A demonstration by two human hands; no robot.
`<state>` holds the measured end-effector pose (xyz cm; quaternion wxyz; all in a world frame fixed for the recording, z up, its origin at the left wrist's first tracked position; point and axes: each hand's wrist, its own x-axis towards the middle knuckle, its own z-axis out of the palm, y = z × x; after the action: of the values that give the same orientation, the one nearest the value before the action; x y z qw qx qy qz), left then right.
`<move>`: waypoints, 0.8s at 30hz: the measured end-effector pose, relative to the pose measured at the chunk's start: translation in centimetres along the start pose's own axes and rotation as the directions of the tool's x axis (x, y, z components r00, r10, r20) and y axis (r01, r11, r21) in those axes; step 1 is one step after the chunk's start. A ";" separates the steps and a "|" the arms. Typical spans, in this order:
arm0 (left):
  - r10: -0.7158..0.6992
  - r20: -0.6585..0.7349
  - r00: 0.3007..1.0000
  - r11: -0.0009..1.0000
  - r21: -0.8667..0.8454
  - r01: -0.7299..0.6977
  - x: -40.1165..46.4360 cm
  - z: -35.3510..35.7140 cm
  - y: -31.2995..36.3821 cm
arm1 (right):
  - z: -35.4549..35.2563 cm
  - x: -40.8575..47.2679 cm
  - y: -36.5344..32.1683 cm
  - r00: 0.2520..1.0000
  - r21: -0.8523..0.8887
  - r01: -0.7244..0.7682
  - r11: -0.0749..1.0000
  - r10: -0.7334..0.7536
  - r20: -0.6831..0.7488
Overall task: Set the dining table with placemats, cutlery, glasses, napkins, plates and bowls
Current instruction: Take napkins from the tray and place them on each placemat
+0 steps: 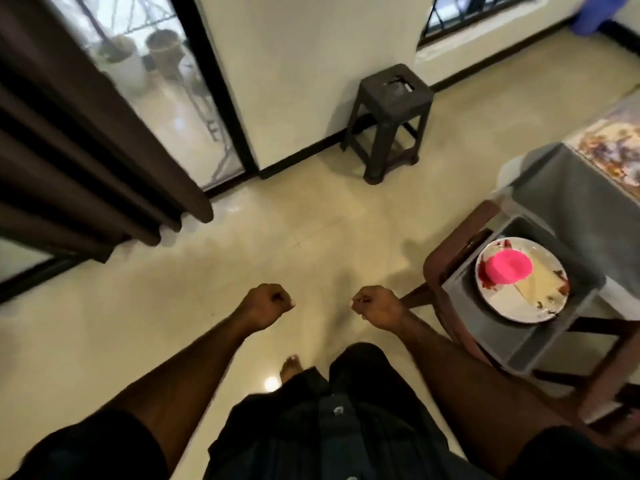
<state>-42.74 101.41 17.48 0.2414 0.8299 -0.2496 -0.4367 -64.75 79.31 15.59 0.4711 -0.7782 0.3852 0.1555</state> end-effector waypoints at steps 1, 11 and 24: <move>0.027 0.016 1.000 0.999 0.028 -0.027 1.9 -1.0 1.8 | -0.8 0.8 -0.5 1.000 0.011 -0.003 1.000 0.003 -0.009; 0.018 0.147 0.989 0.977 0.205 -0.048 24.1 -7.9 16.4 | -14.0 17.0 1.8 0.980 0.144 -0.168 0.975 0.181 -0.082; 0.205 0.485 0.850 0.768 0.458 -0.447 49.2 -5.5 42.9 | -33.9 18.6 10.6 0.619 0.623 -0.313 0.717 0.652 -0.438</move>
<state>-22.54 39.10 17.07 0.0063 0.6958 -0.5534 -0.4577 -64.60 39.21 15.01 0.4307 -0.4977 0.7472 -0.0923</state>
